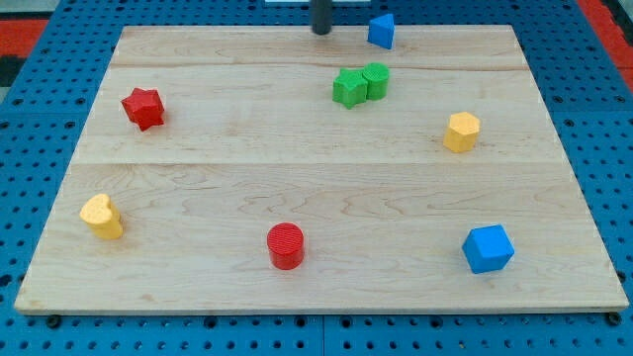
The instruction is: Place the blue triangle to the top of the green circle
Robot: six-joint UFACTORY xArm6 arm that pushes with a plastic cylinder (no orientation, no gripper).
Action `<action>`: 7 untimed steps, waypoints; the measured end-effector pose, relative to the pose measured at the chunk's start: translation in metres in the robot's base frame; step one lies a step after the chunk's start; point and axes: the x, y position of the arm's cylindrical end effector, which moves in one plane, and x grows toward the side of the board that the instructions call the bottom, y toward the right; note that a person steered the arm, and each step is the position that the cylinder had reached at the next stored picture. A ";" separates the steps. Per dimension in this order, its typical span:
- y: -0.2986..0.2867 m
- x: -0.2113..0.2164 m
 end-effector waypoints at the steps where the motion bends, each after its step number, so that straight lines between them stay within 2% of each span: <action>1: 0.033 0.001; 2: 0.084 0.018; 3: 0.108 0.046; 4: 0.067 0.081; 5: 0.080 0.121; 6: 0.162 0.126; 7: 0.211 0.080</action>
